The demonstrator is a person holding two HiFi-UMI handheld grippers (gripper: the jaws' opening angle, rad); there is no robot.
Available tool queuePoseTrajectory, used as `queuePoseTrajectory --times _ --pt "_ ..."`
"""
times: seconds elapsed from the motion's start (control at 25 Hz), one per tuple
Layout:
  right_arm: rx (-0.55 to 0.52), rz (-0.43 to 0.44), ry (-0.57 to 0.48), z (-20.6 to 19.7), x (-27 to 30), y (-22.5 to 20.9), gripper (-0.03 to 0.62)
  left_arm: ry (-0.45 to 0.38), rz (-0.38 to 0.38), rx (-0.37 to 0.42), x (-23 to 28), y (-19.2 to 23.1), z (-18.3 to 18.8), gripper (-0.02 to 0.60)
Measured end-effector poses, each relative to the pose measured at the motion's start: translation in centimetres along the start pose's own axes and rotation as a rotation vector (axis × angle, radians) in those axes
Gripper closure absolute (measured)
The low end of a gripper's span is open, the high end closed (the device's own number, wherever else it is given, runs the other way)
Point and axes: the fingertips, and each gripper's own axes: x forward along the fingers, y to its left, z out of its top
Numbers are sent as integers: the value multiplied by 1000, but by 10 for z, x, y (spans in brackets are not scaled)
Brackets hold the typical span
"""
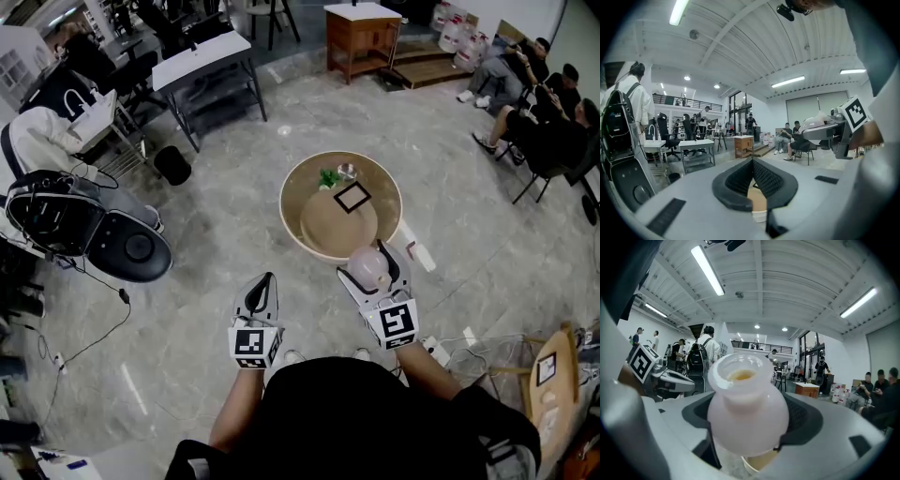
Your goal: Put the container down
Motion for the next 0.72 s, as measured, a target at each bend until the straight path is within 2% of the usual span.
queuePoseTrajectory --times 0.24,0.4,0.56,0.72 --pt "7 -5 -12 -2 -5 18 189 -9 -2 -6 -18 6 -15 588" --pt "-4 -31 -6 -2 -3 48 189 -18 -12 -10 -41 29 -28 588" --pt "6 -53 6 17 42 41 189 -7 -30 -24 -17 68 -12 588" --pt "20 -91 16 19 57 39 189 -5 -63 -14 -8 78 -9 588"
